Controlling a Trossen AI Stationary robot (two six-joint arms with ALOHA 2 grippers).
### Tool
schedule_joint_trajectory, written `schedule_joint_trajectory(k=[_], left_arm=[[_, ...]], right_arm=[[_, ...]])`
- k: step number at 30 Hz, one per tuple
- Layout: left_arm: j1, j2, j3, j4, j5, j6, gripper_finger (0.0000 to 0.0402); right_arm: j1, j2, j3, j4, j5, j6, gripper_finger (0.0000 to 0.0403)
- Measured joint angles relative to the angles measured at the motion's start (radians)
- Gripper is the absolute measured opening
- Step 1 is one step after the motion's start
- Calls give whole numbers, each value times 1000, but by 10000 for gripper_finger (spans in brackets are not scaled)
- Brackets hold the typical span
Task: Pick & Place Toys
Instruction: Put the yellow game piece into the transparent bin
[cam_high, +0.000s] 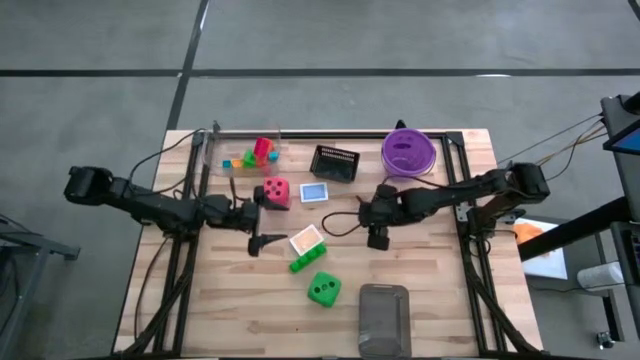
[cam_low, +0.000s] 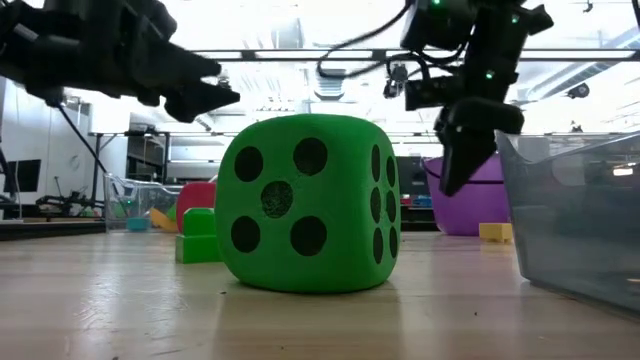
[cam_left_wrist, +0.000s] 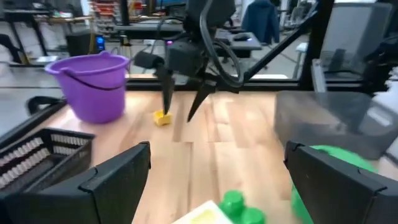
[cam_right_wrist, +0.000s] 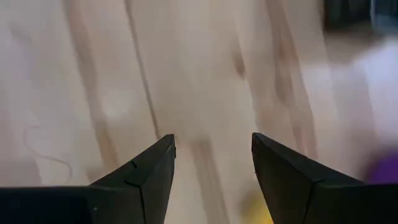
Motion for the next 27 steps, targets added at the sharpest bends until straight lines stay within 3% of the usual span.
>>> schedule_joint_trajectory(k=[12,27], left_arm=[[97,-1,-19,86,-12,141,371],[103,-1,-25,58,-5,133,372]], right_arm=[[-99,-8,13,-235,-132,87,211],[-151,-13,-38,-276,-130,133,211]])
